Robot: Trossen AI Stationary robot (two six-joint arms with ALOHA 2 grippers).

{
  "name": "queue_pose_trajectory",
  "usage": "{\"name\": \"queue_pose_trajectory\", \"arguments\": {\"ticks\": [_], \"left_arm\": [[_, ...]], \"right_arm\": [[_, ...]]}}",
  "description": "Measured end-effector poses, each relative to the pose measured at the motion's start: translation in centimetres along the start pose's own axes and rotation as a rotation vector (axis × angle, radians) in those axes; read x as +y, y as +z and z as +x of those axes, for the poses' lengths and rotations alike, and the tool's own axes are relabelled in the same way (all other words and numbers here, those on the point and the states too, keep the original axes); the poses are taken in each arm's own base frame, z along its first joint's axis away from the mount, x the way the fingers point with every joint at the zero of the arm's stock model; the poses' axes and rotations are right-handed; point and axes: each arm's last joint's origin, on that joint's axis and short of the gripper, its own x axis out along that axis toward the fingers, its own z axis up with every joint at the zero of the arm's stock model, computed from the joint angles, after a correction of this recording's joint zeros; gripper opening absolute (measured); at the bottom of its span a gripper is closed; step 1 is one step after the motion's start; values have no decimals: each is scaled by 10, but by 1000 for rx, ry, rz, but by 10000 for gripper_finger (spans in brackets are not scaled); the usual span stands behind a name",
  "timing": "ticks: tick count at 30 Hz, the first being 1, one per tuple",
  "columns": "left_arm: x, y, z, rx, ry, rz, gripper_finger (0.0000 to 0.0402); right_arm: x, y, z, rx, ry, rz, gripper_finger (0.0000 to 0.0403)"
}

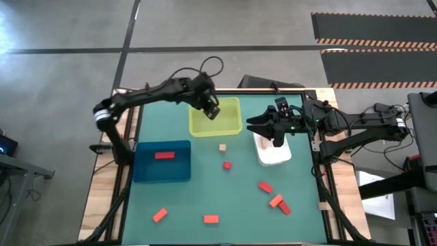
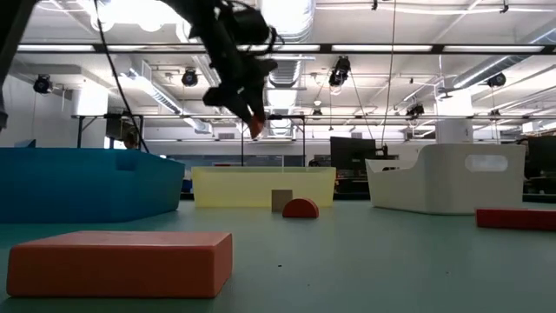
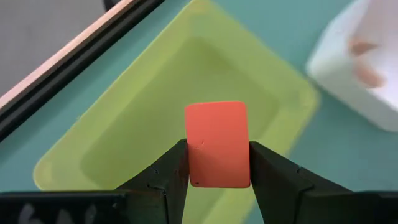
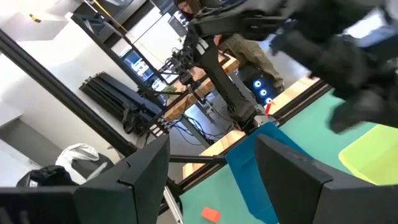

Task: Sort & place blocks by color
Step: Put the orange block into the yellow bin

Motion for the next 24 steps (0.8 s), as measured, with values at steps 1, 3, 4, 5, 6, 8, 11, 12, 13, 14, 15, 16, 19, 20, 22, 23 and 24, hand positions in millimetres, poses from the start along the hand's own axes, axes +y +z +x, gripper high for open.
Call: {"name": "queue_pose_trajectory", "arguments": {"ticks": [1,3,4,5,6,8,11,12,13,14,15,16,19,20,22,23,24], "left_arm": [[3,2,8,22,14,2,136],[9,4,22,71,41,-3,136],[12,4,31,100,53,-5,136],[14,3,37,125,63,-8,136],[16,2,43,150,72,-11,136],[19,-2,54,198,89,-15,136],[23,-7,66,249,107,-19,136],[24,-8,70,261,112,-21,136],[25,-10,74,268,115,-22,136],[26,-11,78,280,119,-22,136],[27,-12,81,289,122,-24,136],[27,-13,84,297,125,-24,136],[30,-16,94,321,140,-26,136],[30,-16,96,326,142,-27,136],[31,-18,98,331,148,-26,136],[31,-17,98,328,151,-25,136],[32,-17,98,322,152,-26,136]], "right_arm": [[0,0,0,0,0,0,224],[0,0,0,-4,-5,0,224],[0,0,0,-7,-9,1,224],[-1,0,0,-12,-18,1,224],[-1,0,0,-13,-23,1,224],[-1,0,0,-14,-27,-1,224],[-2,0,0,-21,-51,-6,224],[-3,-1,0,-16,-56,-6,224],[-3,-1,0,-14,-61,-6,224],[-4,-1,0,-16,-65,-6,224],[-3,-1,0,-17,-66,-6,224],[-3,-1,0,-17,-66,-6,224],[-3,-1,0,-18,-66,-6,224],[-3,-1,0,-17,-67,-6,224],[-3,-1,0,-18,-67,-6,224],[-3,-1,0,-18,-66,-6,224],[-3,-1,0,-18,-67,-6,224]]}}
